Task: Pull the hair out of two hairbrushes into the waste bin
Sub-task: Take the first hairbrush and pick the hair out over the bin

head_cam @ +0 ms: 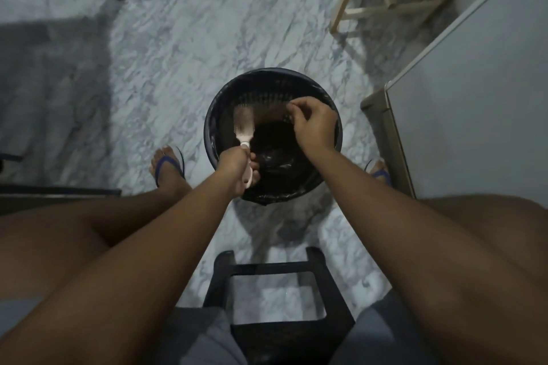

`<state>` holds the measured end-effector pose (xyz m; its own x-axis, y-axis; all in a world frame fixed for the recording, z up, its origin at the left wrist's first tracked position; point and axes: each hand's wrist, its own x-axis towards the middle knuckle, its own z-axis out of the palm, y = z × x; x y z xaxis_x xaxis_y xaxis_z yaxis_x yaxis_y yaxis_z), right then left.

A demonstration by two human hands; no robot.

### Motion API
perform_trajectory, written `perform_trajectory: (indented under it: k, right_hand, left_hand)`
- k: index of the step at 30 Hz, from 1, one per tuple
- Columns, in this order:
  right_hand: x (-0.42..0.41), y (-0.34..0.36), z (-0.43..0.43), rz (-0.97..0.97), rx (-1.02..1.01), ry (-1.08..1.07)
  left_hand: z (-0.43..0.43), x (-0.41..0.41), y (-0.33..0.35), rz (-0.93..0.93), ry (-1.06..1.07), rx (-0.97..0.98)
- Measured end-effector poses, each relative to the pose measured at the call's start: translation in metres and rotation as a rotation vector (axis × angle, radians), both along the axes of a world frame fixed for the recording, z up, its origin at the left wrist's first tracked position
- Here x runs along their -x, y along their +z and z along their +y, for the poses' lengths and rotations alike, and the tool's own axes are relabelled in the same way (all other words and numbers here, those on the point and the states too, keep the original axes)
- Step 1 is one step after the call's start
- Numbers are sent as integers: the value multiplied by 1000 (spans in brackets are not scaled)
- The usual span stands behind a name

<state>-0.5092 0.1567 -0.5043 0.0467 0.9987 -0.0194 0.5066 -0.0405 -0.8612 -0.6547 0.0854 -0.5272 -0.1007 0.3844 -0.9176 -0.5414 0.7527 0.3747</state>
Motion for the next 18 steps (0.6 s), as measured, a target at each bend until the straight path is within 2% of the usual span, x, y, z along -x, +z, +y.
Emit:
perform_trajectory:
  k: [4,6,8,11,12,18]
  right_hand:
    - [0,10,10,154,-118,-288]
    - [0,9,14,156,-135,-388]
    - [-2,7,15,55,8,-292]
    - [-4,3,10,-268,477,44]
    - [-3,4,8,-308,560,112]
    - [20,14,14,-106,421,119]
  left_hand:
    - [5,2,3,8,76,5]
    - [7,3,4,20,67,1]
    - [10,2,8,32,21,-25]
    - [17,5,9,13,-81,-63]
    - [19,6,10,5,-118,-59]
    - [25,4,18,-26,-234,-43]
